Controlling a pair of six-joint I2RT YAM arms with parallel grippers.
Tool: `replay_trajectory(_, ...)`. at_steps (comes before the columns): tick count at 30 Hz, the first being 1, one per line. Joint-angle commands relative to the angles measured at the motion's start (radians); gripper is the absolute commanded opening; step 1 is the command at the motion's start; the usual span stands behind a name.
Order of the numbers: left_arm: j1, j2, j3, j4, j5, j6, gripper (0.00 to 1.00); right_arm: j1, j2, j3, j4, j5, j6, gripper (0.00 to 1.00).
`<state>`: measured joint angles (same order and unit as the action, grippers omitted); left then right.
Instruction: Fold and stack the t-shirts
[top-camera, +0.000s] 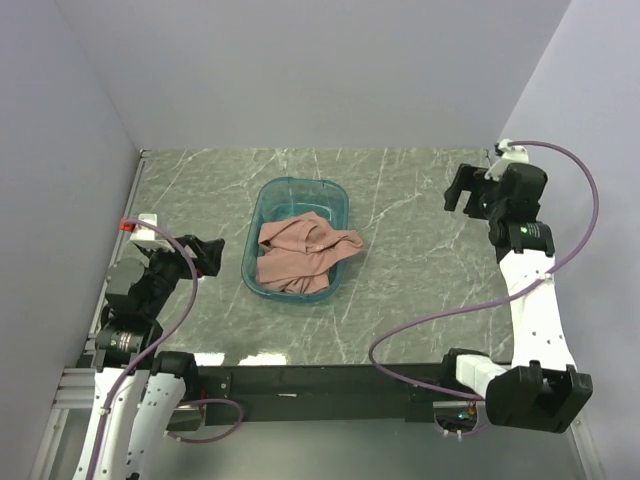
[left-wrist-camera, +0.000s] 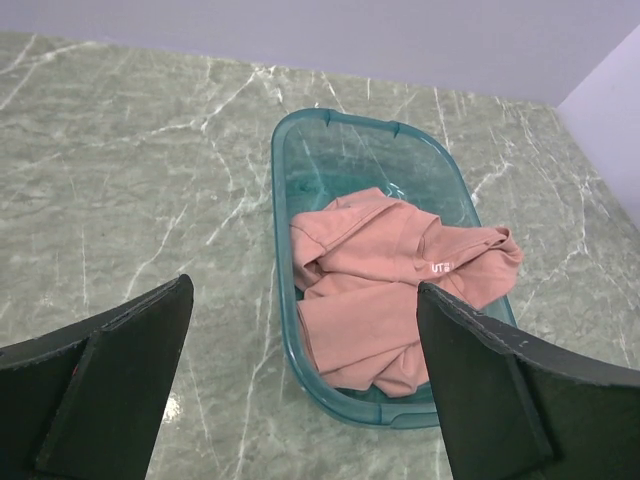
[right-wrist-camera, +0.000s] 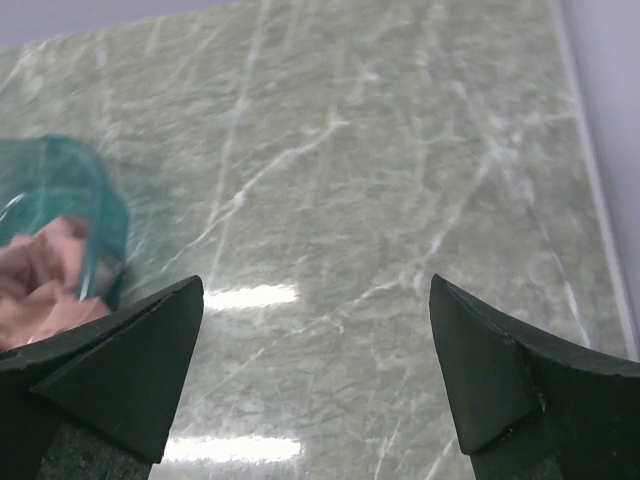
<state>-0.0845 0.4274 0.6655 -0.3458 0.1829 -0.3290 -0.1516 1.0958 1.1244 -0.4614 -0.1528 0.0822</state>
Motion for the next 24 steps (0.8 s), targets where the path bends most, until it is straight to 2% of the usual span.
replay_trajectory(1, -0.001, -0.021, -0.015, 0.024, 0.010, 0.022, 0.99, 0.049, 0.009, 0.078, -0.003, -0.129, -0.073, 1.00)
replay_trajectory(2, -0.001, -0.024, -0.017, 0.027, 0.012, 0.018, 1.00, 0.069, 0.022, 0.081, -0.017, -0.292, -0.132, 1.00)
replay_trajectory(4, -0.001, -0.022, -0.015, 0.030, -0.008, -0.005, 1.00, 0.182, 0.050, 0.086, -0.095, -0.439, -0.333, 1.00)
replay_trajectory(5, -0.001, -0.016, -0.017, 0.031, -0.023, -0.014, 0.99, 0.234, 0.064, 0.087, -0.126, -0.467, -0.452, 1.00)
replay_trajectory(6, -0.001, -0.015, -0.015, 0.034, -0.031, -0.027, 0.99, 0.289, 0.082, 0.095, -0.160, -0.450, -0.497, 1.00)
replay_trajectory(7, -0.001, -0.010, -0.015, 0.034, -0.043, -0.057, 0.99, 0.394, 0.120, 0.113, -0.213, -0.438, -0.528, 1.00)
replay_trajectory(11, -0.001, 0.007, -0.014, 0.018, -0.101, -0.178, 0.99, 0.552, 0.231, 0.188, -0.315, -0.438, -0.637, 1.00)
replay_trajectory(18, -0.001, -0.007, -0.056, -0.058, -0.115, -0.404, 0.99, 0.673, 0.542, 0.422, -0.212, -0.397, -0.350, 1.00)
replay_trajectory(21, -0.001, -0.042, -0.079, -0.099, -0.111, -0.455, 0.99, 0.746, 0.669, 0.504, -0.160, -0.272, -0.231, 1.00)
replay_trajectory(24, -0.001, -0.073, -0.090, -0.111, -0.099, -0.495, 0.99, 0.768, 0.811, 0.604, -0.151, -0.194, -0.126, 0.98)
